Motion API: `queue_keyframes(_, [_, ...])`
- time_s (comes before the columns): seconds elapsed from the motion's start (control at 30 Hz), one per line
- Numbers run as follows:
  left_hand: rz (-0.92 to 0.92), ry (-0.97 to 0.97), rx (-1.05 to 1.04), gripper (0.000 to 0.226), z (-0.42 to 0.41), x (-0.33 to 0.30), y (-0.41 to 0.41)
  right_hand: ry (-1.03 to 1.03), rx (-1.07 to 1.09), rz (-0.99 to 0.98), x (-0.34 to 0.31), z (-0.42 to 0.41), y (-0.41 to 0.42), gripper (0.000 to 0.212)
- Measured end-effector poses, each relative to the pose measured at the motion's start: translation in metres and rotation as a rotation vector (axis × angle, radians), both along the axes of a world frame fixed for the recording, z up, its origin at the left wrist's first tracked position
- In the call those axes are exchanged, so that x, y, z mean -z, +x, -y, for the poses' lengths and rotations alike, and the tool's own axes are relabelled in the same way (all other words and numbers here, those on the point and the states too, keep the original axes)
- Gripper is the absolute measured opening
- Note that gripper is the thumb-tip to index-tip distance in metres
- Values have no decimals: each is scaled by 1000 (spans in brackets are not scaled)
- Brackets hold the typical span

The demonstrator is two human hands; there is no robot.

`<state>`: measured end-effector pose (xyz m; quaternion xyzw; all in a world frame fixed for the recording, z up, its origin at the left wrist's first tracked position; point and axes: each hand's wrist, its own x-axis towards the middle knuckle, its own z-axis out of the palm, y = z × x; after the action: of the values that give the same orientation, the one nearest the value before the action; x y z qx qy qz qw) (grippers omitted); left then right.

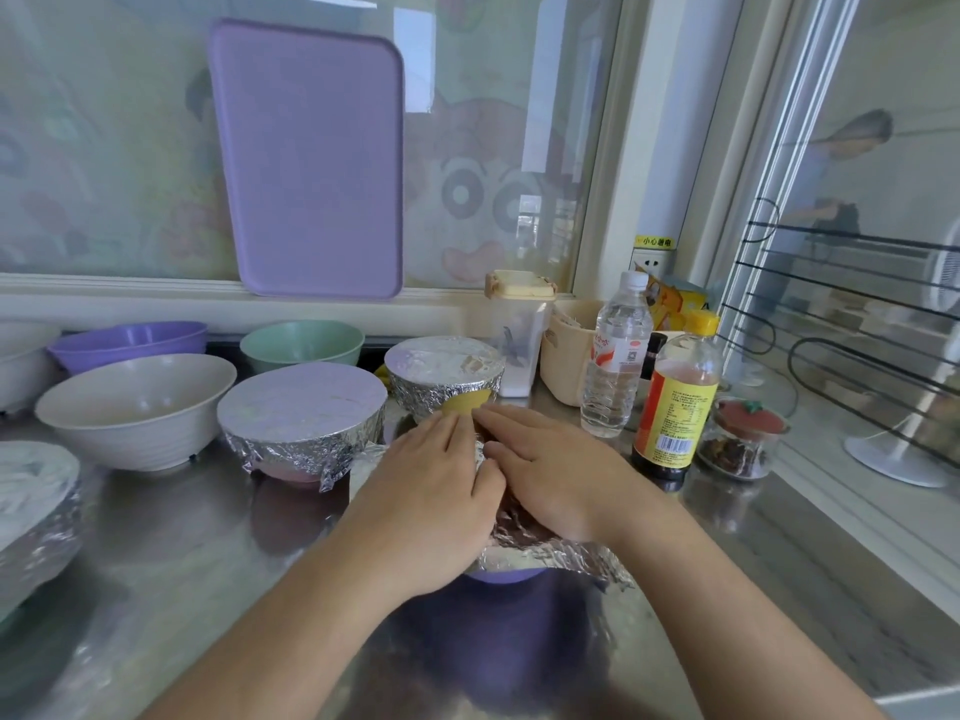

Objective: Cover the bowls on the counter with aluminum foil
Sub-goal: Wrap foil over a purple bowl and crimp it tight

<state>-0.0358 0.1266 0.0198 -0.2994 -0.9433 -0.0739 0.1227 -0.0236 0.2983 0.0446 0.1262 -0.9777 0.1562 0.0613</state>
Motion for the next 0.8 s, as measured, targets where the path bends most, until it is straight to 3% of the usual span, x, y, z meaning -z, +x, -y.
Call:
queue_keyframes(0.1, [-31, -140, -18, 99, -1, -1, 8, 225, -53, -36, 6, -1, -1, 74])
queue_keyframes(0.17, [-42, -108, -43, 104, -7, -1, 12, 341, -94, -66, 8, -3, -3, 91])
queue_keyframes(0.27, [-58, 26, -99, 100, -16, -1, 24, 358, -87, -67, 8, -6, -1, 98])
queue_keyframes(0.37, [-77, 130, -148, 86, -19, 9, 29, 268, -29, -41, 3, -2, 5, 72])
queue_keyframes(0.43, [-69, 116, -148, 89, -18, 15, 24, 200, 44, -14, 1, 1, 6, 52])
queue_keyframes(0.53, [-14, -1, -148, 104, -14, 15, 18, 213, 113, 1, 10, 4, 2, 64])
queue_keyframes(0.63, [-44, 32, -155, 104, -13, 14, 21, 183, 197, -17, 11, 5, 2, 85])
queue_keyframes(0.7, [-17, 114, -125, 102, -12, 16, 23, 134, 270, -44, 9, 8, 9, 77])
queue_keyframes(0.8, [5, 238, -50, 88, -5, 11, 24, 271, 378, -30, 5, 14, 20, 66])
